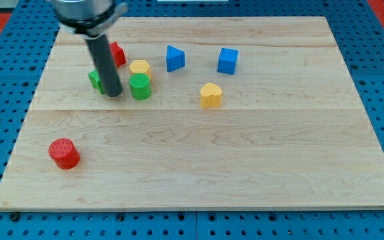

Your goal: Move the green circle to the right of the blue cube

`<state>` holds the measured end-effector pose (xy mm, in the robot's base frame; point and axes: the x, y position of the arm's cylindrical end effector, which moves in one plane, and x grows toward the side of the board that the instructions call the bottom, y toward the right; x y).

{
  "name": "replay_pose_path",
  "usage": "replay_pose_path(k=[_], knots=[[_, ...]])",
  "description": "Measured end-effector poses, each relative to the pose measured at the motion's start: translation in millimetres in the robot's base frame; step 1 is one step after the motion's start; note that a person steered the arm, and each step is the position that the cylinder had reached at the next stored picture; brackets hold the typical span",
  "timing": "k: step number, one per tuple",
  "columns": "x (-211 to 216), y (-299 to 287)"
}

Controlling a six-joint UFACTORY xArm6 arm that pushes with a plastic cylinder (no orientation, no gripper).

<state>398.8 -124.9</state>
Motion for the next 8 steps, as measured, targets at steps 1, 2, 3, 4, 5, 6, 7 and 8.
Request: replay_pose_path(k=[1,2,3,4,5,6,7,8], knots=[[-2.0,64.3],[-2.2,119.3],[-2.2,172.7],[-2.0,176.6],[-2.0,129.8],[-19.8,123.2],[-26.8,169.0],[-24.6,230.8]])
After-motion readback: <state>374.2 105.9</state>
